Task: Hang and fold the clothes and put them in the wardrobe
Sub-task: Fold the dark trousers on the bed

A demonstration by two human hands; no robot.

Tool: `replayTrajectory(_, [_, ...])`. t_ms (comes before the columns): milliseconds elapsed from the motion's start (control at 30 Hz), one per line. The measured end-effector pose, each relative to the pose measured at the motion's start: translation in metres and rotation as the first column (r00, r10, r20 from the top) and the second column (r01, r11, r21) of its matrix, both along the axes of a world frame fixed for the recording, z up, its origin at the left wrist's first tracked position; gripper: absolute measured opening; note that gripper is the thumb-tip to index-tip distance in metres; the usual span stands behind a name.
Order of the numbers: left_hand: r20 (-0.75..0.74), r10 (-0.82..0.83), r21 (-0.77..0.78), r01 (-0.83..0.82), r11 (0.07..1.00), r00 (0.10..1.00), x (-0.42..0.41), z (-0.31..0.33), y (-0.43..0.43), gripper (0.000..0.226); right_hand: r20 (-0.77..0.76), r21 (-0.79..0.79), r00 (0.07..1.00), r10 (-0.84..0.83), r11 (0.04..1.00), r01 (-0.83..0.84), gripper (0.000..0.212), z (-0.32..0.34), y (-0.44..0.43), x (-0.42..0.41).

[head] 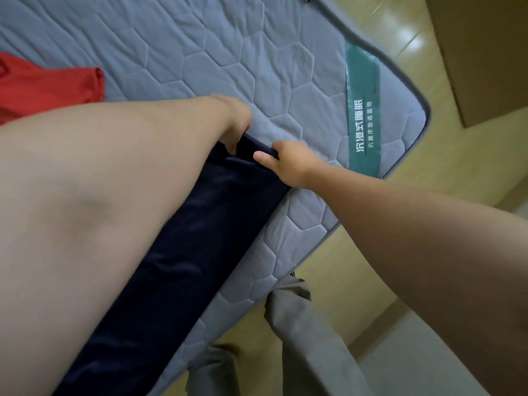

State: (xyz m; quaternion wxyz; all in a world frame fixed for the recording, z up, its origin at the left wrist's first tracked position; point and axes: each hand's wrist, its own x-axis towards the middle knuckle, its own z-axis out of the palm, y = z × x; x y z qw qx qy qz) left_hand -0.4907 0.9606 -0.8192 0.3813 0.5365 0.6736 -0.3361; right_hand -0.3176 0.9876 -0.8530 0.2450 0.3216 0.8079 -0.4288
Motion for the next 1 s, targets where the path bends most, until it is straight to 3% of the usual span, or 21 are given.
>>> replayTrajectory(67, [-0.009, 0.044, -0.008, -0.044, 0.999, 0.999, 0.000, 0.008, 0.002, 0.027, -0.028, 0.022, 1.000, 0.002, 1.000, -0.002, 0.048, 0.012, 0.009, -0.002])
replayTrajectory(133, [0.121, 0.289, -0.018, -0.289, 0.957, 0.950, -0.002, 0.016, 0.009, 0.023, -0.047, 0.077, 0.999, -0.027, 0.997, 0.030, 0.050, 0.028, 0.030, -0.001])
replayTrajectory(200, [0.309, 0.629, -0.095, -0.635, 0.767, 0.714, -0.001, 0.031, 0.025, 0.020, -0.060, 0.173, 0.994, -0.097, 0.979, 0.106, 0.054, 0.047, 0.059, 0.008])
replayTrajectory(233, [0.385, 0.720, -0.124, -0.741, 0.660, 0.577, -0.001, 0.043, 0.034, 0.019, -0.067, 0.217, 0.988, -0.139, 0.964, 0.151, 0.056, 0.057, 0.073, 0.014])
replayTrajectory(333, [0.544, 0.784, -0.175, -0.873, 0.456, 0.300, 0.003, 0.077, 0.058, 0.017, -0.128, 0.316, 0.973, -0.192, 0.922, 0.224, 0.052, 0.089, 0.093, 0.029])
replayTrajectory(400, [0.599, 0.786, -0.233, -0.906, 0.353, 0.152, 0.008, 0.104, 0.061, 0.008, -0.180, 0.368, 0.970, -0.162, 0.904, 0.219, 0.044, 0.111, 0.087, 0.034])
replayTrajectory(500, [0.608, 0.794, -0.274, -0.944, 0.184, -0.022, 0.005, 0.131, 0.036, 0.038, -0.267, 0.350, 0.954, -0.135, 0.909, 0.226, 0.037, 0.143, 0.048, 0.031])
replayTrajectory(600, [0.603, 0.797, -0.159, -0.982, 0.097, -0.019, -0.002, 0.147, -0.018, 0.020, -0.359, 0.287, 0.925, -0.124, 0.928, 0.236, 0.031, 0.168, -0.022, 0.017])
replayTrajectory(700, [0.555, 0.832, -0.059, -0.998, 0.013, -0.022, -0.016, 0.155, -0.101, 0.034, -0.398, 0.159, 0.912, -0.101, 0.971, 0.177, 0.024, 0.178, -0.113, 0.000])
replayTrajectory(867, [0.379, 0.853, -0.149, -0.933, -0.327, -0.359, -0.032, 0.141, -0.285, 0.024, -0.326, -0.024, 0.942, 0.078, 0.996, -0.091, 0.041, 0.168, -0.283, -0.015])
replayTrajectory(933, [0.355, 0.788, -0.141, -0.862, -0.487, -0.503, -0.027, 0.128, -0.361, 0.015, -0.274, -0.060, 0.944, 0.187, 0.976, -0.210, 0.049, 0.162, -0.347, -0.017])
replayTrajectory(1000, [0.366, 0.682, -0.124, -0.759, -0.639, -0.633, -0.021, 0.113, -0.433, 0.025, -0.229, -0.106, 0.939, 0.257, 0.952, -0.287, 0.048, 0.156, -0.406, -0.019])
